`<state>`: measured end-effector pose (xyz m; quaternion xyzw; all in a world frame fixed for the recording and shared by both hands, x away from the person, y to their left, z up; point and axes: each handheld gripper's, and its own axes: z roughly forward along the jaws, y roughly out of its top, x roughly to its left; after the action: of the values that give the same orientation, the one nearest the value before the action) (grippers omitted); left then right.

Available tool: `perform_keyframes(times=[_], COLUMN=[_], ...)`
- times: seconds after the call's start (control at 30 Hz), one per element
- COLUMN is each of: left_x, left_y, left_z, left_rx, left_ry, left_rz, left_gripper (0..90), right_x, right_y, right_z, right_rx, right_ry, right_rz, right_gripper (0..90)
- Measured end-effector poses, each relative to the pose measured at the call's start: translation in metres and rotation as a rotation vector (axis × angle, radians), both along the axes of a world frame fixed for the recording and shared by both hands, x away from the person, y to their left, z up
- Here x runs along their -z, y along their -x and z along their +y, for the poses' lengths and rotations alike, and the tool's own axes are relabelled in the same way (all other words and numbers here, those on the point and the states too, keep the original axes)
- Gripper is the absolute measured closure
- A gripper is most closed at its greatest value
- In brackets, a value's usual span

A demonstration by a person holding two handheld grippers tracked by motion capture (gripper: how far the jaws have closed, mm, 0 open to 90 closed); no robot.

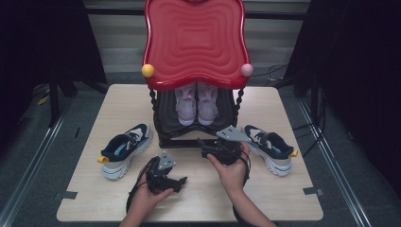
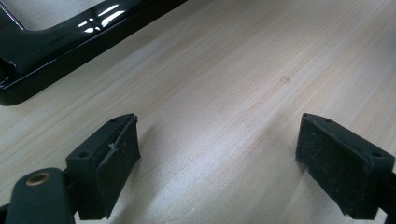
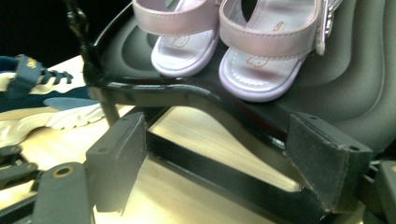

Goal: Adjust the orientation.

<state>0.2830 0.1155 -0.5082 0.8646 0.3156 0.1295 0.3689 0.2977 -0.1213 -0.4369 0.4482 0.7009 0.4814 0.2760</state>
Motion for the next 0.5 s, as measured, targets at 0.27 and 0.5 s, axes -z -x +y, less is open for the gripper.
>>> perform_keyframes(times=[0.27,0.5], left_x=[0.000,0.000], left_y=[0.000,0.000], left_z=[0.000,0.000], left_rx=[0.000,-0.004], left_ry=[0.000,-0.002], left_rz=[0.000,0.003], left_gripper=[12.9,13.2], right_x=[0.003,0.010], right_y=[0.015,0.024], right_z=[-0.008,-0.012], right_rx=[-0.072,-0.127], right_ry=[0.016,0.039], right_rz=[0.021,0.043], right_gripper=[20.2,20.1])
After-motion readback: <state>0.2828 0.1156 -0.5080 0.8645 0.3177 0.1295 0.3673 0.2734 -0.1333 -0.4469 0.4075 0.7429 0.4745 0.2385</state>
